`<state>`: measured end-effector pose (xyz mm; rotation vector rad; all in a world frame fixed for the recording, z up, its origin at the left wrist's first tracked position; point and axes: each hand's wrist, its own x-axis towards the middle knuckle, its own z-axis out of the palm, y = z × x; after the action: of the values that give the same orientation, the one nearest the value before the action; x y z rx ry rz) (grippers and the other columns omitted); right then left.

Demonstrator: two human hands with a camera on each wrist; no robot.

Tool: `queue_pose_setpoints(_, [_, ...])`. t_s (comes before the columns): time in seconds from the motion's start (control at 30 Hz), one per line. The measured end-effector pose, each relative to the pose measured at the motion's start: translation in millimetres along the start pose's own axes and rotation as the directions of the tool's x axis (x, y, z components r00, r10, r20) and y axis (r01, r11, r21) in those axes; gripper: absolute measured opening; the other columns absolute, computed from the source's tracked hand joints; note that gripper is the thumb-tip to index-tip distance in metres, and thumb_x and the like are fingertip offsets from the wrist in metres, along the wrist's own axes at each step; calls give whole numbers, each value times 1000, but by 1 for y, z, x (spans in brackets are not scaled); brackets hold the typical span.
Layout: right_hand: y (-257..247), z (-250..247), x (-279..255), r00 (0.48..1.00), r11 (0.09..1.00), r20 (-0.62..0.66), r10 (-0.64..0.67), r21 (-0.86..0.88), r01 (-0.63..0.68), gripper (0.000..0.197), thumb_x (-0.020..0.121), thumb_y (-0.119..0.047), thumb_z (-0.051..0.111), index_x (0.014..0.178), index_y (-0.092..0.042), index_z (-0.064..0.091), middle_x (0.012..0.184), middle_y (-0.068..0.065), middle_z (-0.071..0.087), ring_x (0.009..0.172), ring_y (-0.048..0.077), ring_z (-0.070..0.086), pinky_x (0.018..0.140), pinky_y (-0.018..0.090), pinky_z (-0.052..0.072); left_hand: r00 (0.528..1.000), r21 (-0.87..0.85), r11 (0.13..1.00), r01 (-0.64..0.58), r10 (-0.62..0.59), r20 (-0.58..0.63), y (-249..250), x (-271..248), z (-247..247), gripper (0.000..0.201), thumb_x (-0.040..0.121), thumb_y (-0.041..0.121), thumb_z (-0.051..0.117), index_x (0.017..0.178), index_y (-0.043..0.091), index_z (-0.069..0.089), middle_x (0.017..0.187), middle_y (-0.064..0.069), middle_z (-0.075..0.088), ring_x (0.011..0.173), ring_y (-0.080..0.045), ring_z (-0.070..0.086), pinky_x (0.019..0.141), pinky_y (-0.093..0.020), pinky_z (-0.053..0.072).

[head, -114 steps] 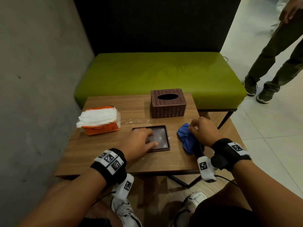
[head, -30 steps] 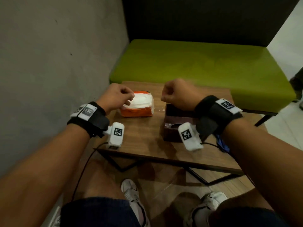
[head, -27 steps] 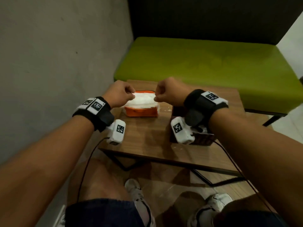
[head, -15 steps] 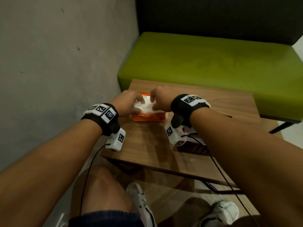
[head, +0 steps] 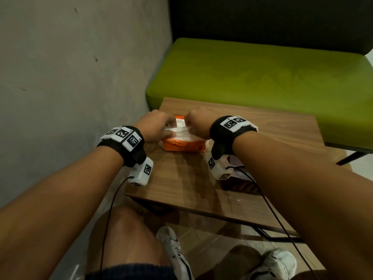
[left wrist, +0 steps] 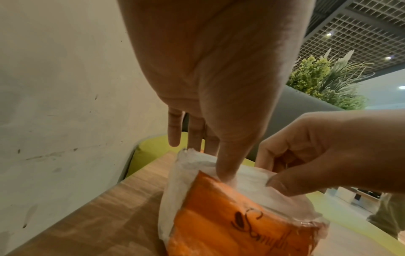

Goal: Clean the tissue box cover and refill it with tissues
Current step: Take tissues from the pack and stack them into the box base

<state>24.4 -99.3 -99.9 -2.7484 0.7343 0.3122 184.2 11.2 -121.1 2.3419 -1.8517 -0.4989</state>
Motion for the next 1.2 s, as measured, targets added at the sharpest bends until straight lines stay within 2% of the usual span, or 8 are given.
queue_pose_setpoints(0.33, [5, -9, 2, 996, 981, -55, 77, 181, -66, 23, 99, -23, 59, 117, -11, 65, 119, 13, 67, 111, 35, 62, 76, 31, 37, 988, -198, 979, -50, 19, -153, -9, 5, -2, 17, 95, 23, 77, 107, 11, 73, 110, -8, 70, 105, -27, 63, 95, -45, 50])
queue_pose_setpoints(0.43, [3, -9, -2, 999, 979, -16, 51, 197, -47, 51, 90, -49, 72, 125, -14, 59, 112, 6, 63, 101, 28, 58, 76, 31, 38, 992, -205, 977, -59, 34, -121, -11, 4, -4, 14, 97, 22, 75, 107, 12, 72, 110, -7, 72, 105, -25, 65, 94, -41, 51])
queue_pose_setpoints(0.5, [1, -8, -3, 999, 991, 38, 22, 130, -27, 60, 85, -48, 80, 129, -15, 57, 112, 5, 62, 101, 26, 57, 75, 30, 35, 994, -196, 978, -67, 48, -102, -12, 3, -3, 13, 98, 23, 74, 106, 13, 71, 109, -5, 73, 104, -25, 65, 91, -39, 50])
queue_pose_setpoints(0.63, [2, -12, 3, 999, 994, -24, 34, 105, -31, 29, 94, -19, 70, 122, -13, 67, 119, 11, 68, 112, 32, 62, 75, 29, 35, 995, -231, 971, -61, 40, -95, -9, 4, -10, 14, 100, 22, 72, 107, 11, 71, 108, -4, 72, 102, -23, 65, 92, -39, 50])
queue_pose_setpoints(0.83, [7, -30, 0, 991, 956, -60, 119, 277, -98, 16, 91, -26, 72, 102, -15, 70, 94, 6, 66, 95, 29, 65, 63, 27, 39, 993, -445, 896, -9, -46, -113, -5, 0, -29, 19, 101, 28, 72, 108, 10, 72, 94, 4, 69, 81, -2, 62, 73, -24, 46])
queue_pose_setpoints(0.97, [14, -43, -12, 980, 859, -61, 187, 493, -133, 28, 87, -26, 76, 112, -14, 75, 99, 5, 72, 86, 23, 66, 59, 25, 43, 986, -702, 711, 36, -140, -92, 0, -7, -41, 43, 88, 45, 84, 115, 14, 74, 102, 1, 77, 86, -1, 71, 74, -20, 56])
queue_pose_setpoints(1.07, [20, -52, -26, 978, 789, -56, 200, 601, -127, 13, 86, -26, 78, 96, -18, 76, 91, 5, 71, 76, 19, 64, 62, 26, 48, 995, -871, 491, 35, -98, -15, 5, -16, -50, 61, 79, 26, 91, 133, 11, 68, 122, -7, 79, 113, -24, 75, 94, -38, 63])
queue_pose_setpoints(1.2, [23, -54, -64, 984, 521, -36, 173, 851, -60, 12, 88, -11, 77, 100, -10, 74, 105, 21, 76, 84, 30, 69, 78, 46, 60, 992, -983, 184, 0, -127, -23, 29, -31, -55, 57, 88, 15, 79, 141, 3, 62, 133, -17, 73, 120, -31, 73, 93, -41, 64])
